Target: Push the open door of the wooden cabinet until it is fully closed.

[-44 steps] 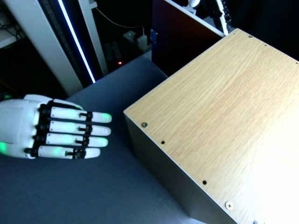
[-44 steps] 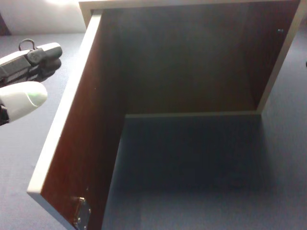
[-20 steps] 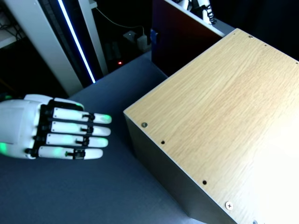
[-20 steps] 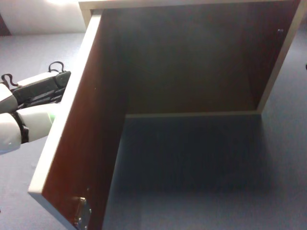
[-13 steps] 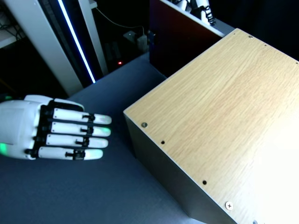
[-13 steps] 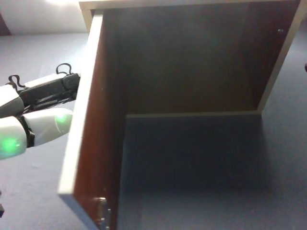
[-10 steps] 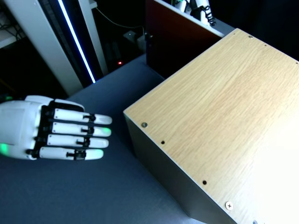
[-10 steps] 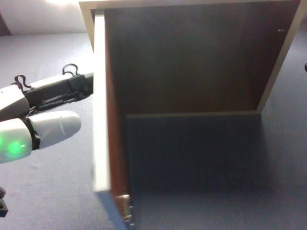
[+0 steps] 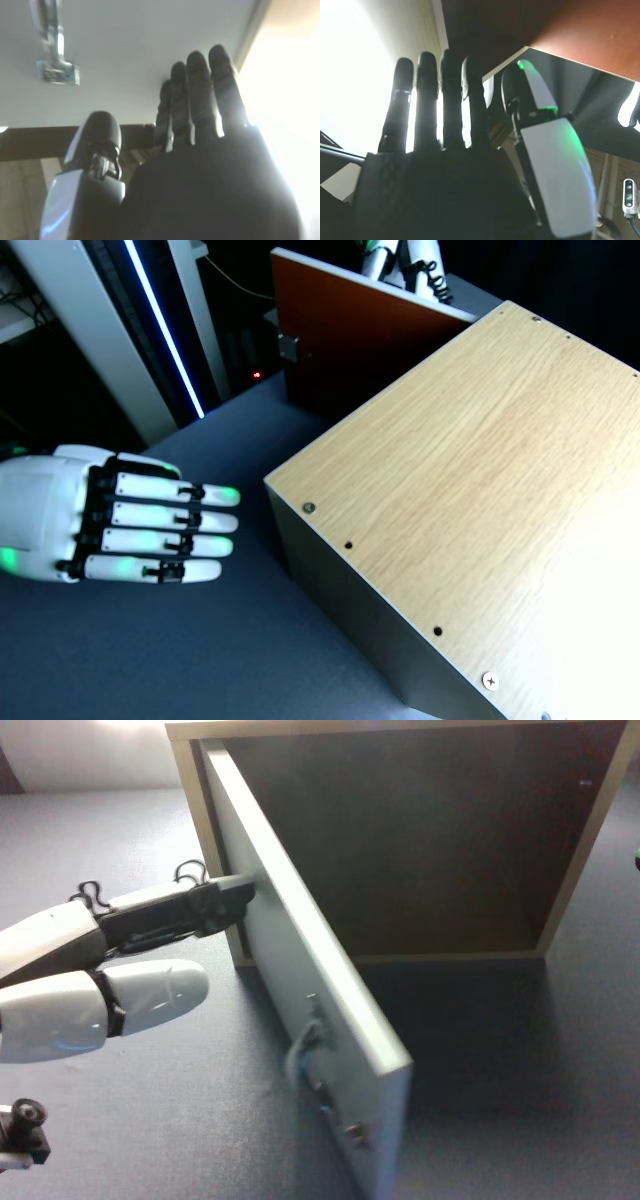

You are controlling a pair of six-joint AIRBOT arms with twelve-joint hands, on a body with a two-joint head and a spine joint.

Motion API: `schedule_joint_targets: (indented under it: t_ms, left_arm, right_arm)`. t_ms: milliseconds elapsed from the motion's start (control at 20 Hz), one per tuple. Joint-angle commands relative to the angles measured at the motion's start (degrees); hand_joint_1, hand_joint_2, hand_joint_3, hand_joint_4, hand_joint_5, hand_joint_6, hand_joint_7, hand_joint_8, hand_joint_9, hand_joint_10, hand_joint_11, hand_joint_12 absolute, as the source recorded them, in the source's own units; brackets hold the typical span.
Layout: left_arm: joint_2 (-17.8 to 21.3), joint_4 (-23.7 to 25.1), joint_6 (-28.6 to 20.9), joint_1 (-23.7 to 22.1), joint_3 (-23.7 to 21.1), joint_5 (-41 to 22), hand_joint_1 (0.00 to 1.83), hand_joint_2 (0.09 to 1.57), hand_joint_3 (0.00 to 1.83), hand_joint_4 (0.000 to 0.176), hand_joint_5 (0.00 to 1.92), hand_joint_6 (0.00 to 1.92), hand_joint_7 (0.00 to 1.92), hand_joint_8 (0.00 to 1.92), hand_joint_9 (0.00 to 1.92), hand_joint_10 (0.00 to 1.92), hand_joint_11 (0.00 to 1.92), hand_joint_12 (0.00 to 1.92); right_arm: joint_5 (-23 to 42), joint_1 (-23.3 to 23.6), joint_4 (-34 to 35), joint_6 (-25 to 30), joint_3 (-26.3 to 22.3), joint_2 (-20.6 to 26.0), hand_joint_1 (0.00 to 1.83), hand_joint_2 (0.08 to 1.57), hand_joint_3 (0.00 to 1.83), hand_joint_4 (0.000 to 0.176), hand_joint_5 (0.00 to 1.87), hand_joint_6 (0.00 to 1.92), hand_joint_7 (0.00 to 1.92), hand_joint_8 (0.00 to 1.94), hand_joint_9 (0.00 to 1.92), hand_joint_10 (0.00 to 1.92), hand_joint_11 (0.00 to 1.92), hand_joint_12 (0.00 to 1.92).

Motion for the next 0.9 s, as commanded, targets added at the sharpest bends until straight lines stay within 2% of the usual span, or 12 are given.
schedule_joint_targets:
  t_ms: [0,50,150,200,250,350,450,600,800,850]
  left_arm:
    - [-0.3,0.2,-0.3,-1.1,0.2,-5.9,0.06,1.55,0.01,0.024,0.1,0.0,0.19,0.0,0.19,0.0,0.1,0.0]
    - [-0.5,0.6,-0.3,-1.7,0.3,-5.6,0.03,1.55,0.01,0.03,0.1,0.0,0.2,0.0,0.19,0.0,0.11,0.01]
    - [-1.6,2.1,-0.3,-3.5,0.9,-4.3,0.09,1.55,0.0,0.003,0.14,0.01,0.22,0.0,0.22,0.0,0.12,0.01]
    - [-2.0,2.6,-0.3,-4.0,1.2,-3.9,0.12,1.53,0.0,0.007,0.16,0.01,0.24,0.01,0.24,0.0,0.12,0.0]
    - [-2.6,3.2,-0.3,-4.7,1.5,-3.4,0.13,1.53,0.0,0.0,0.17,0.01,0.25,0.0,0.24,0.0,0.13,0.01]
    - [-3.5,3.7,-0.3,-5.6,1.9,-2.9,0.11,1.54,0.0,0.0,0.15,0.0,0.22,0.0,0.21,0.0,0.1,0.0]
    - [-4.6,4.4,-0.3,-6.7,2.5,-2.6,0.13,1.52,0.0,0.0,0.17,0.0,0.26,0.01,0.25,0.0,0.17,0.02]
    - [-6.0,4.7,-0.3,-8.2,3.4,-1.5,0.15,1.54,0.0,0.0,0.2,0.01,0.27,0.0,0.24,0.0,0.16,0.01]
    - [-8.9,5.1,-0.3,-10.9,5.4,1.2,0.02,1.56,0.01,0.0,0.17,0.0,0.26,0.0,0.21,0.0,0.13,0.0]
    - [-9.7,5.1,-0.3,-11.9,6.1,2.1,0.06,1.56,0.01,0.0,0.19,0.0,0.27,0.0,0.23,0.0,0.14,0.01]
  right_arm:
    - [7.0,0.3,1.6,0.6,0.3,-0.1,0.69,1.38,0.0,0.0,0.48,0.0,0.47,0.0,0.36,0.0,0.0,0.69]
    - [7.0,0.3,1.6,0.6,0.3,-0.1,0.66,1.38,0.0,0.0,0.48,0.0,0.47,0.0,0.35,0.0,0.0,0.69]
    - [7.0,0.3,1.6,0.6,0.3,-0.1,0.69,1.37,0.0,0.0,0.48,0.0,0.47,0.0,0.35,0.0,0.0,0.68]
    - [7.0,0.3,1.6,0.6,0.3,-0.1,0.69,1.37,0.0,0.0,0.48,0.0,0.47,0.0,0.35,0.0,0.0,0.67]
    - [7.0,0.3,1.6,0.6,0.3,-0.1,0.66,1.38,0.0,0.0,0.48,0.0,0.47,0.0,0.36,0.0,0.0,0.71]
    - [7.0,0.3,1.6,0.6,0.3,-0.1,0.68,1.38,0.0,0.0,0.48,0.0,0.47,0.0,0.37,0.0,0.0,0.73]
    - [7.0,0.3,1.6,0.6,0.3,-0.1,0.67,1.38,0.0,0.0,0.48,0.0,0.48,0.0,0.38,0.0,0.0,0.74]
    - [7.1,0.3,1.8,0.6,0.3,-0.1,0.67,1.38,0.0,0.0,0.48,0.0,0.48,0.01,0.39,0.01,0.02,0.68]
    - [7.2,0.3,1.8,0.6,0.3,-0.1,0.69,1.37,0.0,0.0,0.47,0.0,0.48,0.0,0.39,0.01,0.01,0.68]
    - [7.2,0.3,1.8,0.6,0.3,-0.1,0.69,1.37,0.0,0.0,0.47,0.0,0.48,0.0,0.39,0.01,0.02,0.68]
